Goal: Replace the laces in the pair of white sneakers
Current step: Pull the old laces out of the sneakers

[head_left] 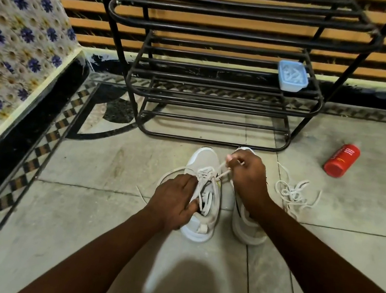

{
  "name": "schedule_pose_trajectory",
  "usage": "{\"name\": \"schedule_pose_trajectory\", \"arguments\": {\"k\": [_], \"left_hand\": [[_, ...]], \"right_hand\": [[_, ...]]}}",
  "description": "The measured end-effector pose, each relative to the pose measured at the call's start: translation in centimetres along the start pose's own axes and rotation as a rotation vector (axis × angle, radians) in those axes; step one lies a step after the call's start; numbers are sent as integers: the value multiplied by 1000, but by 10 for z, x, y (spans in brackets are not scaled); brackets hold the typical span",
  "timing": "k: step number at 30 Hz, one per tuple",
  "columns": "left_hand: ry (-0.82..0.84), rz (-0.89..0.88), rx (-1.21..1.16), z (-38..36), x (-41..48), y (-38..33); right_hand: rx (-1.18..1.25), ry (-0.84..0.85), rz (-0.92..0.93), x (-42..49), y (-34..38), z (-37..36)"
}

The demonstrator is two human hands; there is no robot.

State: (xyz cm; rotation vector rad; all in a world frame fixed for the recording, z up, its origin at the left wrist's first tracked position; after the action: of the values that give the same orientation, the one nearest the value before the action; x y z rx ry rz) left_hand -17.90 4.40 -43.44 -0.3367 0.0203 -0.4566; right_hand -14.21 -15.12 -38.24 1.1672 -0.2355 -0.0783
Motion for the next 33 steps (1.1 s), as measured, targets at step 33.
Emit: {"name": "schedule_pose_trajectory", "arguments": {"k": [33], "left_hand": [[-37, 19, -29, -9, -3, 5]], "right_hand": [[250, 275, -32, -11, 4, -8]]}}
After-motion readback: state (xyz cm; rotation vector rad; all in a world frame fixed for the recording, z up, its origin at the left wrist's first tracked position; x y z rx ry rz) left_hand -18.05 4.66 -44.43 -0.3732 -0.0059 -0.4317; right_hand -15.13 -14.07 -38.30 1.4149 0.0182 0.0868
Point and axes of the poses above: each hand's wrist, its own x-axis towards the middle knuckle, its own z-axis out of the back of the hand, y = z × x, the point moved 2 cm from there along x, towards the middle knuckle, and after that the axes turned 4 degrees about z, right-handed, at the moved point
